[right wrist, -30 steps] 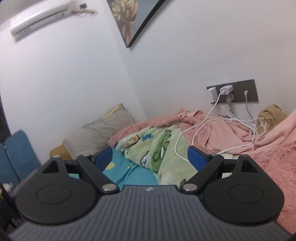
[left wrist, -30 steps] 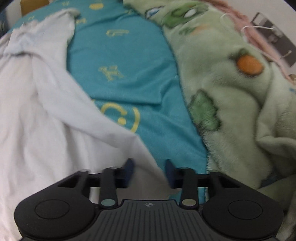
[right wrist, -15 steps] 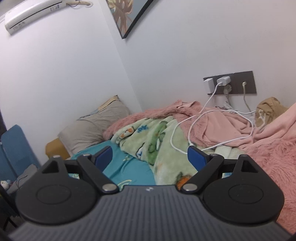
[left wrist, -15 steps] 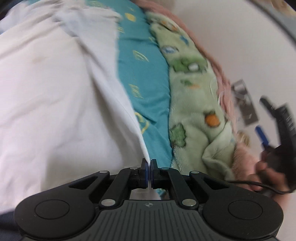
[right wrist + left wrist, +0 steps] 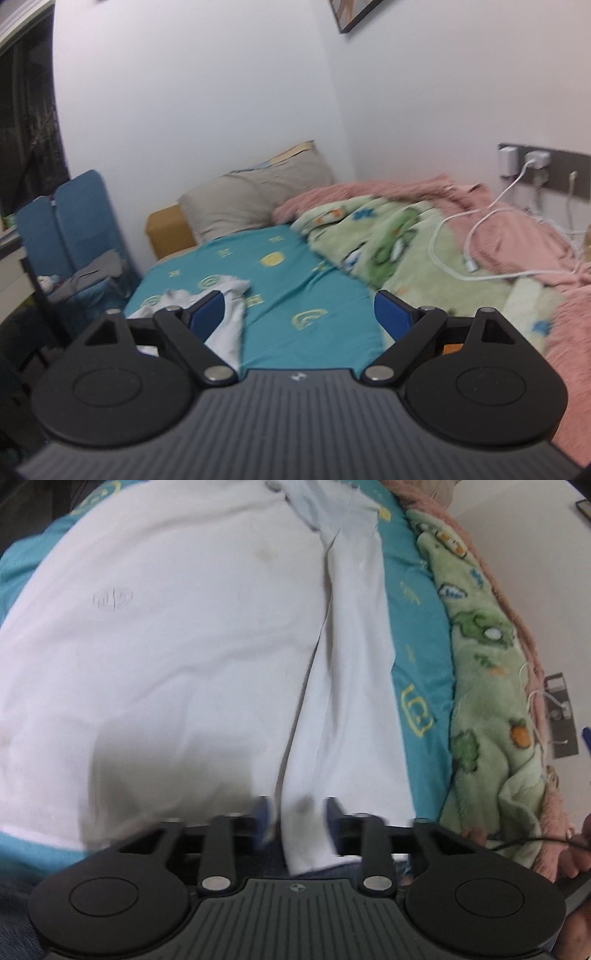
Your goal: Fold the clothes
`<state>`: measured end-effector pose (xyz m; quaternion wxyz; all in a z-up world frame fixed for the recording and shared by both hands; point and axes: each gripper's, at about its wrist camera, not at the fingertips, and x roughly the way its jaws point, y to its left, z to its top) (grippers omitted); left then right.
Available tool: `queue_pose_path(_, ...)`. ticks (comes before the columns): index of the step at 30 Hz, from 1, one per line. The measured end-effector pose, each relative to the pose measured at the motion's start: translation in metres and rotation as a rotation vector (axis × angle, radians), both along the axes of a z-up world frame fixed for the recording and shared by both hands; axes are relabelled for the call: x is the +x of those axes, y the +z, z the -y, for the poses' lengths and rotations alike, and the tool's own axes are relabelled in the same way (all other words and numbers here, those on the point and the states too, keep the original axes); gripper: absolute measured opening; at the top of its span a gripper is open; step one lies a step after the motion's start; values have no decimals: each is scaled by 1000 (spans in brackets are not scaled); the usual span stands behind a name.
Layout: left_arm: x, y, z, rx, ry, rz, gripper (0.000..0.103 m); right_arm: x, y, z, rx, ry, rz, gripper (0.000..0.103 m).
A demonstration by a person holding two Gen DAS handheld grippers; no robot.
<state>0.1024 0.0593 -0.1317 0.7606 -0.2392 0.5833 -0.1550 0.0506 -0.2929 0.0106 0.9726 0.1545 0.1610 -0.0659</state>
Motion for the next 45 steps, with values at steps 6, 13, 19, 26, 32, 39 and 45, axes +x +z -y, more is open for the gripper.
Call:
queue_pose_path(6,81,3,-12,-29,120,78,68,24,-15,-18,54,68,-80,89)
queue_pose_path(13,210,-37,-9,28,335,187,70,54,-39,-40,25,108,-172,89)
queue_pose_path(19,277,-53,9,27,400,291,72,78,-55,-41,50,99,-211,89)
queue_pose_path(26,310,-54,41,175,318,396,18,103,-72,-41,75,112,-245,89)
queue_pose_path(32,323,-36,58,462,254,519,4,113,-81,-35,110,110,-254,89)
queue_pose_path(39,273,-37,33,348,301,408,39,113,-82,-31,124,112,-248,89)
queue_pose_path(45,164,-10,18,228,190,300,53,102,-72,-35,104,157,-218,89)
